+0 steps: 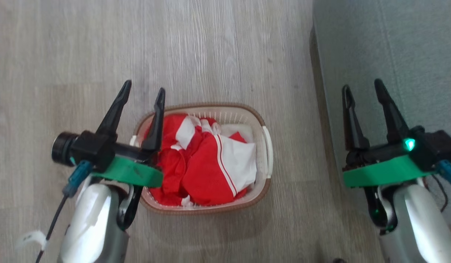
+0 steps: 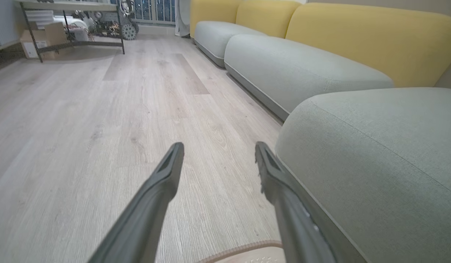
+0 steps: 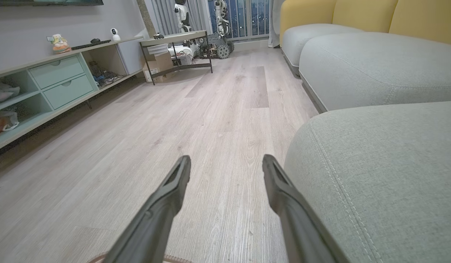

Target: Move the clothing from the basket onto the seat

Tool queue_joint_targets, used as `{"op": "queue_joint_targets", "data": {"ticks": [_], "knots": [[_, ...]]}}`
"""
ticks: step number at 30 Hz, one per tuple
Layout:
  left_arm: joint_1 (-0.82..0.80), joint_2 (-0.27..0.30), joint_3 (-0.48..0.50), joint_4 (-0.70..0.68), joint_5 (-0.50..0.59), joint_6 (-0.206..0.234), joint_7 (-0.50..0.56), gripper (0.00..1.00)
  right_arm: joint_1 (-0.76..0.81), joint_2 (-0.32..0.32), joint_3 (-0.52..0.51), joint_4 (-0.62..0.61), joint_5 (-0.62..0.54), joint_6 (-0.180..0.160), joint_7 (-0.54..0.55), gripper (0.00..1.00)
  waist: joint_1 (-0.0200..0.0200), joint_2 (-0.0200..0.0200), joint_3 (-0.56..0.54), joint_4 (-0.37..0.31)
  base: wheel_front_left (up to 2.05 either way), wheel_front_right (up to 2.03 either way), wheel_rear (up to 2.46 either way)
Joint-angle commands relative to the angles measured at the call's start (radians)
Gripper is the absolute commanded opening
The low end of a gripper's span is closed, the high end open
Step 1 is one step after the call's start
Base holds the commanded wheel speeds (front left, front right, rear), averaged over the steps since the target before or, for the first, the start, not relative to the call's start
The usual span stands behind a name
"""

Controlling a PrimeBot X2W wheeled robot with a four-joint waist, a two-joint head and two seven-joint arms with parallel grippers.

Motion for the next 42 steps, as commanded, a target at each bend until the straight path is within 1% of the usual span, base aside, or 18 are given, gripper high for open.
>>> {"op": "queue_joint_targets", "data": {"ticks": [1, 4, 8, 21, 22, 24, 32, 36, 37, 38, 42], "knots": [[-0.028, 0.017, 0.025, -0.028, -0.003, 0.001, -0.009, 1.00, -0.018, 0.004, 0.019, -0.036, -0.007, 0.000, -0.009, 1.00, -0.0002, 0.0000, 0.028, -0.005, 0.00, 0.00, 0.00], [-0.053, 0.018, 0.019, -0.008, -0.016, 0.001, -0.009, 1.00, -0.038, 0.006, 0.017, -0.044, -0.008, 0.000, -0.009, 1.00, -0.0002, 0.0000, 0.070, -0.009, 0.00, 0.00, 0.00], [-0.095, 0.019, 0.000, 0.057, -0.032, 0.001, -0.009, 1.00, -0.073, 0.009, 0.014, -0.056, -0.002, 0.000, -0.009, 1.00, -0.0002, 0.0000, 0.125, -0.014, 0.00, 0.00, 0.00], [-0.287, 0.023, -0.132, 0.424, -0.107, 0.001, -0.009, 1.00, -0.167, 0.003, 0.007, -0.087, 0.003, 0.000, -0.009, 1.00, -0.0002, 0.0000, 0.267, -0.042, 0.00, 0.00, 0.00], [-0.319, 0.021, -0.151, 0.506, -0.120, 0.001, -0.001, 1.00, -0.176, 0.004, 0.008, -0.091, 0.003, 0.000, -0.009, 1.00, -0.0002, 0.0000, 0.285, -0.049, 0.00, 0.00, 0.00], [-0.355, 0.017, -0.172, 0.584, -0.134, 0.001, 0.031, 1.00, -0.186, 0.004, 0.007, -0.096, 0.002, 0.000, -0.009, 1.00, -0.0002, 0.0000, 0.302, -0.056, 0.00, 0.00, 0.00], [-0.483, 0.007, -0.267, 0.808, -0.199, 0.001, 0.136, 1.00, -0.228, 0.005, 0.013, -0.111, 0.001, 0.000, -0.009, 1.00, -0.0002, 0.0000, 0.369, -0.092, 0.00, 0.00, 0.00], [-0.534, 0.004, -0.325, 0.879, -0.222, 0.001, 0.175, 1.00, -0.247, 0.008, 0.018, -0.120, 0.002, 0.000, -0.009, 1.00, -0.0002, 0.0000, 0.408, -0.113, 0.00, 0.00, 0.00], [-0.534, 0.004, -0.325, 0.879, -0.222, 0.001, 0.175, 1.00, -0.247, 0.008, 0.018, -0.120, 0.002, 0.000, -0.009, 1.00, -0.0002, 0.0000, 0.408, -0.113, 0.00, 0.00, 0.00], [-0.556, 0.004, -0.360, 0.905, -0.233, 0.001, 0.191, 1.00, -0.258, 0.009, 0.024, -0.122, 0.002, 0.000, -0.009, 1.00, -0.0002, 0.0000, 0.427, -0.123, 0.00, 0.00, 0.00], [-0.585, 0.005, -0.398, 0.941, -0.260, 0.001, 0.213, 1.00, -0.273, 0.013, 0.033, -0.125, 0.003, 0.000, -0.009, 1.00, -0.0002, 0.0000, 0.453, -0.139, 0.00, 0.00, 0.00]]}}
